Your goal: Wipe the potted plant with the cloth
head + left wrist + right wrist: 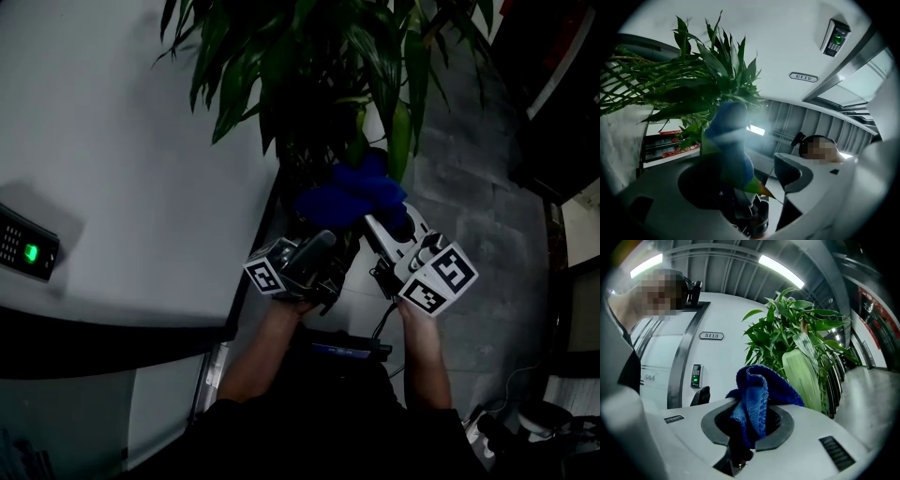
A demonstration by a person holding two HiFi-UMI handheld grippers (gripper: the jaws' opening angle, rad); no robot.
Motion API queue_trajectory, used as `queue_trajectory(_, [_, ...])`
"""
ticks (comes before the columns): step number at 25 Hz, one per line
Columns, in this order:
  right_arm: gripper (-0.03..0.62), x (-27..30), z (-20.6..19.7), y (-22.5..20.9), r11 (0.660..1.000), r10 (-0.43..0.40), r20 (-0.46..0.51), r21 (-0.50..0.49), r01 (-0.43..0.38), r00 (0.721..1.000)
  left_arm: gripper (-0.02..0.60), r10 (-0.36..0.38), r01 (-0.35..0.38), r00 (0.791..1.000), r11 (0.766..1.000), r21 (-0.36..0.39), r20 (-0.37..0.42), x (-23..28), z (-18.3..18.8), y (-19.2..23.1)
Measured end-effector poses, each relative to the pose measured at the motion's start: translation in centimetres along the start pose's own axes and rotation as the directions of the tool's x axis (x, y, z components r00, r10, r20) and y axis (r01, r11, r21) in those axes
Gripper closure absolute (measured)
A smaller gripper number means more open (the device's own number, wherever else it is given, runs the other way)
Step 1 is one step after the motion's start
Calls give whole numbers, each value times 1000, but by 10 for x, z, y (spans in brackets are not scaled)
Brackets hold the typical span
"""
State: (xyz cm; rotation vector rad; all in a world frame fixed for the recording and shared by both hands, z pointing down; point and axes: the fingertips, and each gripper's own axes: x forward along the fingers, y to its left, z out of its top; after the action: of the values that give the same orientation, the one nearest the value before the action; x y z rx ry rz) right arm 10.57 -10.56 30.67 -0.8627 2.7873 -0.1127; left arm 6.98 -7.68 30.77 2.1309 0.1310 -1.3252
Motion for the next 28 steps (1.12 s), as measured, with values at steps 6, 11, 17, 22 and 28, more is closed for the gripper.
queue_trajectory(6, [516, -6, -9, 16, 998, 14, -23, -53, -15, 1000, 216, -2, 2, 999, 1000, 3, 36, 0, 6, 1])
queue_trajectory(11, [516, -8, -24, 34, 986, 48, -95, -155, -62, 994, 210, -14, 15, 997, 1000, -9, 72, 2, 11, 2])
queue_trajectory(17, [516, -16, -44, 55, 966, 104, -220, -208, -151, 970, 210, -25, 26, 996, 1000, -14, 91, 4, 16, 4])
queue_trajectory(22, [516, -34, -16, 55, 964, 153, -171, -190, -184, 973, 209, -24, 27, 995, 999, -27, 97, 5, 17, 8])
queue_trajectory(28, [516, -55, 95, 8, 969, 35, 190, -248, 13, 981, 209, -25, 29, 994, 999, -37, 105, 7, 18, 10])
